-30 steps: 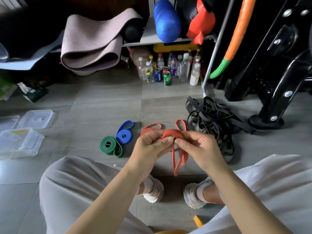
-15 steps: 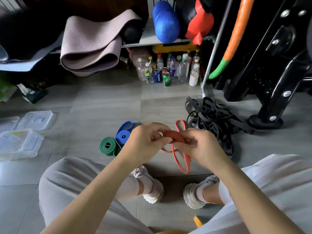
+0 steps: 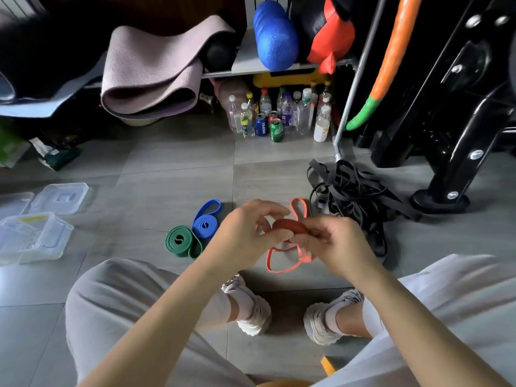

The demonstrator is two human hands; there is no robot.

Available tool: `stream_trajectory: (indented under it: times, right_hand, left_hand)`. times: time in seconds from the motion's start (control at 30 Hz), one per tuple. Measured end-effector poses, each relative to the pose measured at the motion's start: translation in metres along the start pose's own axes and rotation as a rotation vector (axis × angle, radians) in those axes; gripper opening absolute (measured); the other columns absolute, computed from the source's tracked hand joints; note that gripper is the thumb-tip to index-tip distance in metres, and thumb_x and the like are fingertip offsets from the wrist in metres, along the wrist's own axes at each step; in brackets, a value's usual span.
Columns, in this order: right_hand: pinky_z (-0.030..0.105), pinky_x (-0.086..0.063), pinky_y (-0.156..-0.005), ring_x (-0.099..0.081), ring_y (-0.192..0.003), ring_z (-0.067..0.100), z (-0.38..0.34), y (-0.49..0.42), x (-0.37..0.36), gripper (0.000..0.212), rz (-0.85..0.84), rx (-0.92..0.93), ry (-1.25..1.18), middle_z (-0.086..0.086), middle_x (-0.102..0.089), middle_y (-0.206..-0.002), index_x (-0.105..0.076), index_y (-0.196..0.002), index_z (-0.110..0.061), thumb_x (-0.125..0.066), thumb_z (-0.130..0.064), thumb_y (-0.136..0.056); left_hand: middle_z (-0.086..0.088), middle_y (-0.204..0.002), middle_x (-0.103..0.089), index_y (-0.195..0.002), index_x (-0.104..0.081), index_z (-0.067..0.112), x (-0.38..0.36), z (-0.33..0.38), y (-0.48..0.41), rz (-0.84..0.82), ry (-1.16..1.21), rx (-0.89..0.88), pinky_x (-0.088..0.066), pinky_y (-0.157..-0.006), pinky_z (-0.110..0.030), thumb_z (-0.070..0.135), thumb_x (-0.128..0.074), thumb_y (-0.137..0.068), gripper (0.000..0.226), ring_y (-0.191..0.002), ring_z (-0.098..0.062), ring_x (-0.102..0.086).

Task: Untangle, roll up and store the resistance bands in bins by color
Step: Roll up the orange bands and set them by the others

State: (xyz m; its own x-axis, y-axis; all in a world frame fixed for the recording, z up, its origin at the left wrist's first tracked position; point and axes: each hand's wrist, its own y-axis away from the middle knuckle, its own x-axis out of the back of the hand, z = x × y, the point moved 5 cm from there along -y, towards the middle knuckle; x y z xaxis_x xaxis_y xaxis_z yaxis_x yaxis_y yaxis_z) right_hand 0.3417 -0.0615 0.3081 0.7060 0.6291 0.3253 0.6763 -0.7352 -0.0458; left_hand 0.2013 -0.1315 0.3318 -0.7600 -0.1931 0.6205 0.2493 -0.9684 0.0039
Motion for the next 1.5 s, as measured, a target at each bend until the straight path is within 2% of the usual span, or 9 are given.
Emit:
stream_trajectory:
  times: [0.13, 0.3, 0.63, 0.8, 0.87, 1.03, 1.17, 1.23, 1.5]
  right_hand:
    - [0.021, -0.043, -0.054, -0.059, -0.051, 0.003, -0.004, 0.000, -0.001, 0.011, -0.019, 0.025, 0.074, -0.011, -0.067, -0.063, -0.070, -0.077, -0.034, -0.076, -0.024, -0.077]
    - [0.035, -0.050, -0.066, -0.065, -0.063, 0.018, 0.001, 0.003, 0.005, 0.015, 0.031, -0.029, -0.050, 0.006, -0.071, -0.070, -0.070, -0.073, -0.030, -0.079, -0.018, -0.073]
    - [0.021, -0.055, -0.060, -0.065, -0.066, 0.020, -0.005, 0.009, 0.006, 0.013, 0.172, 0.019, -0.317, 0.017, -0.070, -0.077, -0.073, -0.082, -0.033, -0.069, -0.025, -0.072]
    - [0.024, -0.051, -0.061, -0.062, -0.057, 0.004, 0.005, 0.005, 0.009, 0.022, 0.067, -0.023, -0.152, -0.006, -0.071, -0.065, -0.072, -0.077, -0.031, -0.073, -0.009, -0.079]
    - [0.034, -0.052, -0.065, -0.062, -0.060, 0.009, 0.006, 0.004, 0.005, 0.003, -0.018, -0.010, -0.007, -0.005, -0.072, -0.068, -0.074, -0.080, -0.024, -0.072, -0.025, -0.079]
    - [0.048, -0.050, -0.065, -0.060, -0.064, 0.017, -0.003, 0.003, 0.003, 0.040, -0.042, 0.016, 0.081, 0.011, -0.069, -0.063, -0.070, -0.086, -0.015, -0.063, -0.053, -0.074]
    - [0.050, -0.055, -0.077, -0.070, -0.079, 0.025, -0.002, -0.001, 0.010, 0.009, -0.036, -0.013, -0.057, 0.007, -0.073, -0.077, -0.073, -0.079, -0.035, -0.077, -0.029, -0.073]
    - [0.040, -0.056, -0.075, -0.070, -0.072, 0.015, -0.001, -0.003, 0.017, 0.029, 0.012, -0.033, -0.152, -0.002, -0.074, -0.076, -0.072, -0.076, -0.033, -0.077, -0.004, -0.073]
    - [0.015, -0.052, -0.067, -0.067, -0.064, 0.004, -0.012, -0.006, 0.021, 0.022, 0.094, 0.019, -0.221, -0.010, -0.072, -0.068, -0.070, -0.080, -0.029, -0.074, -0.008, -0.072]
  left_hand:
    - [0.008, -0.087, -0.067, -0.096, -0.072, 0.019, 0.008, 0.015, -0.002, -0.047, -0.237, -0.081, -0.046, -0.073, -0.019, 0.018, -0.069, -0.082, 0.014, -0.078, -0.008, -0.060]
    - [0.012, -0.073, -0.070, -0.082, -0.067, 0.029, 0.012, 0.006, 0.002, 0.092, 0.250, 0.013, -0.053, -0.073, -0.027, 0.002, -0.068, -0.082, 0.027, -0.068, -0.006, -0.066]
    - [-0.013, -0.096, -0.071, -0.099, -0.067, 0.007, -0.026, -0.008, 0.010, 0.109, 0.932, 0.262, -0.055, -0.083, -0.033, 0.021, -0.072, -0.076, 0.028, -0.090, -0.025, -0.067]
    - [0.000, -0.102, -0.068, -0.106, -0.063, 0.026, -0.008, 0.002, 0.006, 0.082, 0.310, 0.097, -0.053, -0.080, -0.032, 0.014, -0.072, -0.080, 0.030, -0.093, -0.021, -0.065]
    - [0.007, -0.106, -0.064, -0.111, -0.065, 0.030, 0.000, 0.017, 0.005, 0.073, -0.086, -0.068, -0.048, -0.085, -0.028, 0.025, -0.075, -0.078, 0.034, -0.098, -0.014, -0.058]
    - [0.004, -0.097, -0.066, -0.102, -0.071, 0.023, 0.004, 0.040, -0.002, -0.029, -0.376, -0.189, -0.043, -0.079, -0.022, 0.024, -0.065, -0.085, 0.018, -0.089, -0.013, -0.056]
    - [0.016, -0.083, -0.064, -0.092, -0.073, 0.024, 0.011, 0.033, -0.005, 0.053, -0.130, -0.090, -0.044, -0.074, -0.015, 0.014, -0.071, -0.079, 0.016, -0.079, -0.003, -0.058]
    - [0.013, -0.083, -0.068, -0.087, -0.071, 0.026, 0.011, 0.023, -0.006, 0.070, 0.063, -0.060, -0.048, -0.080, -0.020, 0.010, -0.072, -0.078, 0.019, -0.081, -0.004, -0.063]
    - [-0.011, -0.086, -0.072, -0.098, -0.063, -0.001, -0.017, 0.012, -0.002, 0.043, 1.095, 0.121, -0.055, -0.071, -0.025, 0.005, -0.061, -0.081, 0.018, -0.080, -0.019, -0.069]
